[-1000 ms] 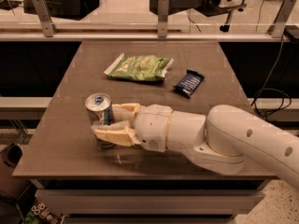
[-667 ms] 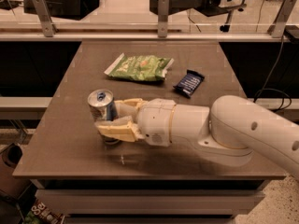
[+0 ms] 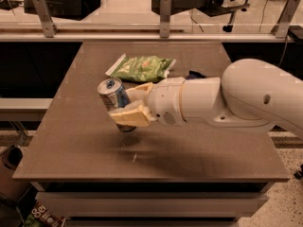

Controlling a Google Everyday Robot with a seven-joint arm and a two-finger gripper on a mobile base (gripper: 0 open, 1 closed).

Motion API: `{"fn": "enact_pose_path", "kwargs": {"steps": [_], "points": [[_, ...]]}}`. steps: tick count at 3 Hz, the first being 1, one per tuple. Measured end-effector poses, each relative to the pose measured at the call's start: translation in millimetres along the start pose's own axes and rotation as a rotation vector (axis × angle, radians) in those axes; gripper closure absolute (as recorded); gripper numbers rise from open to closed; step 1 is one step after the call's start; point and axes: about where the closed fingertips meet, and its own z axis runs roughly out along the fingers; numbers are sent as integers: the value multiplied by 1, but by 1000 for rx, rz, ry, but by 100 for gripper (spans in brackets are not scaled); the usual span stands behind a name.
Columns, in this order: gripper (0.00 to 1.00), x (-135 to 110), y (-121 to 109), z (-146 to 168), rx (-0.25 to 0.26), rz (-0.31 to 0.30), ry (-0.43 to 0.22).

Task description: Knock redbull can over

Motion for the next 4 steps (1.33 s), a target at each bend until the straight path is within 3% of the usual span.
{"fn": "enact_pose_path", "kwargs": {"steps": [2, 4], "points": [[100, 5, -9, -12, 37, -15, 223], [100, 8, 0, -13, 53, -40, 463]]}}
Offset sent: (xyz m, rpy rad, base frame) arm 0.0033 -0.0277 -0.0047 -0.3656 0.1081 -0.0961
